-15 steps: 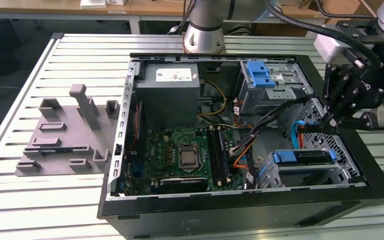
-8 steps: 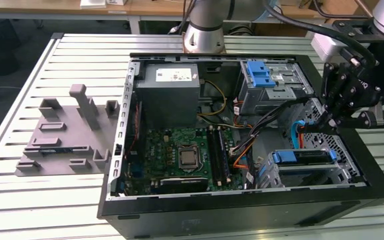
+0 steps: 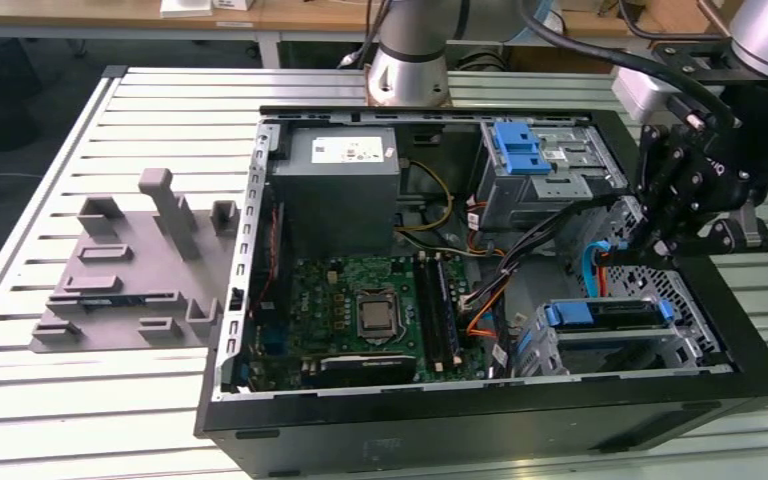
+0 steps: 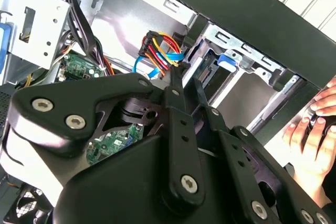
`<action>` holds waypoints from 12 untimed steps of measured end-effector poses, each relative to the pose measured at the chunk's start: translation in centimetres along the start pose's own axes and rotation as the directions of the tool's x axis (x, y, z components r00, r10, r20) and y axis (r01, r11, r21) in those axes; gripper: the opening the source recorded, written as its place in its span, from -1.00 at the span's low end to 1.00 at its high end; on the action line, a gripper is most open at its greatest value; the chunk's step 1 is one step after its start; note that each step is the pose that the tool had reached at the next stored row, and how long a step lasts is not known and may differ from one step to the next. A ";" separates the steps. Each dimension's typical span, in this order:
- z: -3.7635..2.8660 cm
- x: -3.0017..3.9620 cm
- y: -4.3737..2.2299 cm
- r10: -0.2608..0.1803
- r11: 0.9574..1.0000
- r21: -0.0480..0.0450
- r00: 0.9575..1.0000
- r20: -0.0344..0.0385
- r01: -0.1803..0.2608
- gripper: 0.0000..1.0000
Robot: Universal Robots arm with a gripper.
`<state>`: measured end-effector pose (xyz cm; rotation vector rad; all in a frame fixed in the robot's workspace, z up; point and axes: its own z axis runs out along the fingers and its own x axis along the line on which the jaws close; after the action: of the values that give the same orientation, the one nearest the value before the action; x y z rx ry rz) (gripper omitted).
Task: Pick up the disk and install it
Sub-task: 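Insert the first disk wire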
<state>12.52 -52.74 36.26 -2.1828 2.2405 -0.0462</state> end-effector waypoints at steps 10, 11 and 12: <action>0.43 -0.41 0.10 0.000 1.000 0.006 1.000 -0.015 0.000 -0.51; 0.67 -0.42 0.10 0.000 1.000 0.008 0.999 -0.037 0.000 -0.53; 0.69 -0.42 0.10 0.000 1.000 0.008 0.999 -0.038 0.000 -0.65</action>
<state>12.46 -52.33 35.55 -2.1965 2.2560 -0.0970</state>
